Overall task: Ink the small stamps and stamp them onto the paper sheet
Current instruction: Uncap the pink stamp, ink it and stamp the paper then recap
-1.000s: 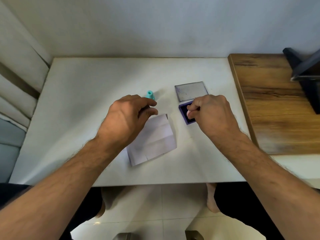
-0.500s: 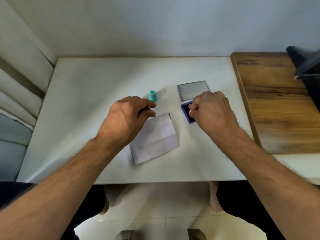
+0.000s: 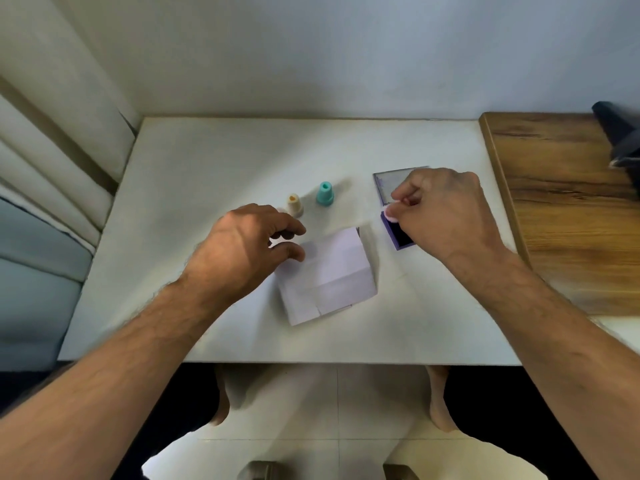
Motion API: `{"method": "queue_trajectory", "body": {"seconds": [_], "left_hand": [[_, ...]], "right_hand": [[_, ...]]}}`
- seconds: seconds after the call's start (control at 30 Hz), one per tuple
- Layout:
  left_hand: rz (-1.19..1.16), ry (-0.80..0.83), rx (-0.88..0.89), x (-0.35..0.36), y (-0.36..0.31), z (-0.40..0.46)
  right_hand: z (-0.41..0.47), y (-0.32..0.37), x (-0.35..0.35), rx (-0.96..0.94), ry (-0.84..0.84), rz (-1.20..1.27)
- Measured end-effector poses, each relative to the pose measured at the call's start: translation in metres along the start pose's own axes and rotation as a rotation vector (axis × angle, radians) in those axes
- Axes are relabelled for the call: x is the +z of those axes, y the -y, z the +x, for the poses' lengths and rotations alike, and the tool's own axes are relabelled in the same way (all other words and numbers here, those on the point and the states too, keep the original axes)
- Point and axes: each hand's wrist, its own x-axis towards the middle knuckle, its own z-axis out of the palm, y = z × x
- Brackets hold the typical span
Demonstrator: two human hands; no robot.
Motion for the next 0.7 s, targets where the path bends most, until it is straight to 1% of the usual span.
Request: {"method": "queue_trajectory", "body": {"seconds": [0.07, 0.13, 0.2, 0.3, 0.4, 0.53, 0.7], "left_hand": [[0.014, 0.010, -0.005, 0.001, 0.002, -0.001], [0.030, 0.028, 0.002, 0.003, 0.005, -0.003], [0.043, 0.052, -0.020, 0.006, 0.007, -0.004], [0.118, 0.059, -0.059, 0.010, 0.009, -0.004], [0.134, 0.060, -0.072, 0.015, 0.008, -0.003], [0.068, 0.086, -0.069, 0.023, 0.005, 0.000], [-0.026, 0.064, -0.079, 0.030, 0.006, 0.000]], "right_hand": [[-0.008, 0.019, 0.004, 0.039, -0.052, 0.264], [-0.015, 0.035, 0.012, 0.160, 0.027, 0.641], [-0.021, 0.045, 0.023, 0.263, 0.119, 0.918], [-0.026, 0.051, 0.034, 0.381, 0.175, 1.115], [-0.026, 0.051, 0.043, 0.476, 0.197, 1.271], [-0.023, 0.045, 0.053, 0.587, 0.261, 1.461], [-0.026, 0.040, 0.059, 0.740, 0.311, 1.700]]}}
